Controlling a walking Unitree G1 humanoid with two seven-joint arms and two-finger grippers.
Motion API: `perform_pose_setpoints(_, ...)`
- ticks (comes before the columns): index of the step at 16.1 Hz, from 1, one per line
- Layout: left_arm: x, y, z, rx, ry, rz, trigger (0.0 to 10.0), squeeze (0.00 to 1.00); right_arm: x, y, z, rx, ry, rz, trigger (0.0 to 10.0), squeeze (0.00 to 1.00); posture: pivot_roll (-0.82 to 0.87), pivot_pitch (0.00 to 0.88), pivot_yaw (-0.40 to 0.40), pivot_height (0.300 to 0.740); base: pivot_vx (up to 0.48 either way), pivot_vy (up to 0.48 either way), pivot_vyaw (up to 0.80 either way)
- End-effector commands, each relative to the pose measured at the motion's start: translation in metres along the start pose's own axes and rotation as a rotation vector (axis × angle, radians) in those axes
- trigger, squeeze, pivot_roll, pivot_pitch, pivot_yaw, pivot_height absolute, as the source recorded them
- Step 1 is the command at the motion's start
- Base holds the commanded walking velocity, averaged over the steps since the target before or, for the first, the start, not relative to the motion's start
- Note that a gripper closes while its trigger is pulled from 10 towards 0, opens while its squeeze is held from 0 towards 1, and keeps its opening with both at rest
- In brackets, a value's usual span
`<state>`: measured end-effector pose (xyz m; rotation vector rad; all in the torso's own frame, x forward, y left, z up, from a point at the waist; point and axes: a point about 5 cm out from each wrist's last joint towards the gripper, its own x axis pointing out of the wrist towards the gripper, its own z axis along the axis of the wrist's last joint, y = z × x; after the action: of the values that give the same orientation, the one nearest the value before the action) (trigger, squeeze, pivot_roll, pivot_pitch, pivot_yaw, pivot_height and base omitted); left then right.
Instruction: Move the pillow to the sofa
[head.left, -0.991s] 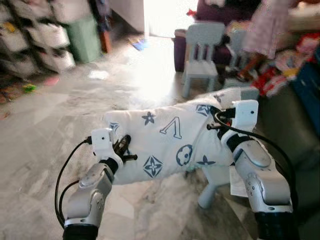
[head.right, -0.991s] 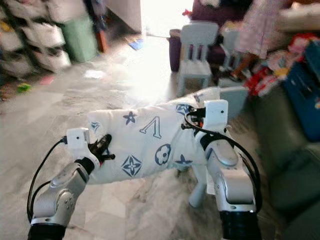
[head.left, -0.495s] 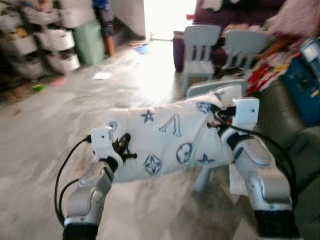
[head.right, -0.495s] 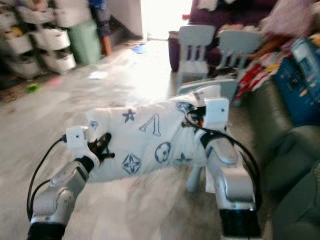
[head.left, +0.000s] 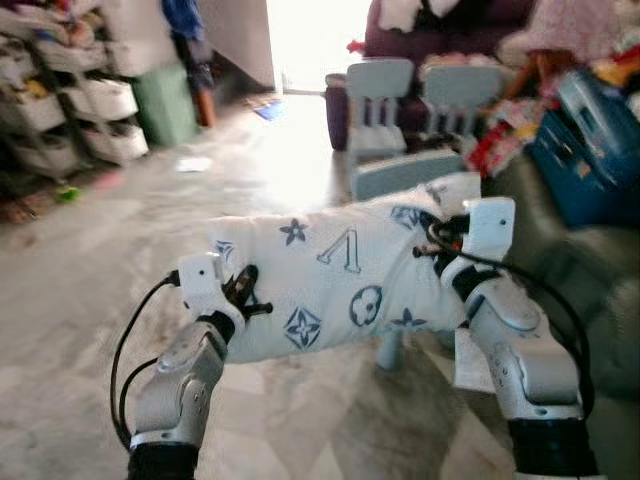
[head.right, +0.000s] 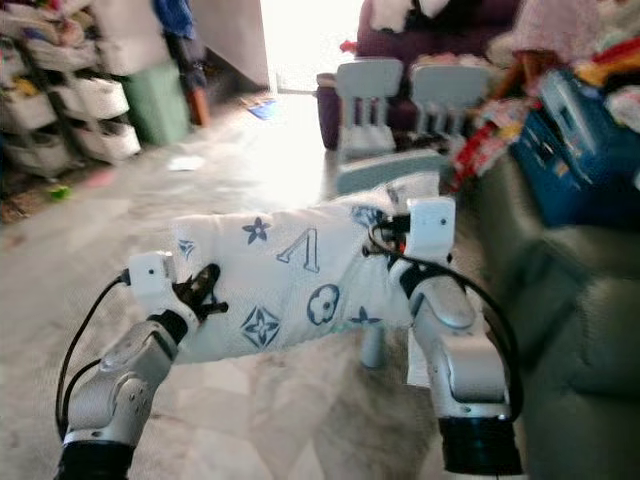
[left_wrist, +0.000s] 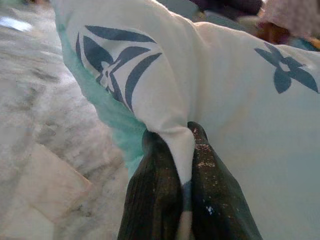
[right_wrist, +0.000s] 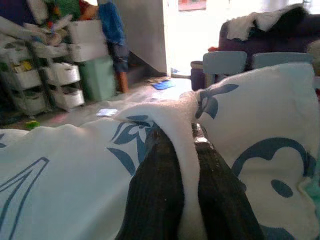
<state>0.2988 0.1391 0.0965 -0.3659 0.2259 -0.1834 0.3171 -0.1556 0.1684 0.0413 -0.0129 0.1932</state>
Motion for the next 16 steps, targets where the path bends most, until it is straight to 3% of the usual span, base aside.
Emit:
perform_pose_setpoints(1,0.0011,-0.001,0.0046,0.011,-0.012,-0.002,10.0,0.0,0.0012,0.0005,0.0048,0.004,-0.014,-0.004,10.0,0.0,-0.24,0.0,0.03,0.74,0.0,0.0,-0.8)
perform_pose_setpoints(4,0.0015,0.0007,0.0058,0.03,-0.019,-0.001,10.0,0.0,0.0012,0.0003,0.0042,0.004,-0.014,-0.005,10.0,0.0,-0.24,0.0,0.031,0.74,0.0,0.0,-0.8)
perform_pose_setpoints(16,0.0003,0.0035,0.0041,-0.03,-0.019,0.009,10.0,0.0,-0.0004,-0.0005,0.0035,0.003,-0.009,-0.007,10.0,0.0,-0.24,0.0,0.03,0.74,0.0,0.0,-0.8)
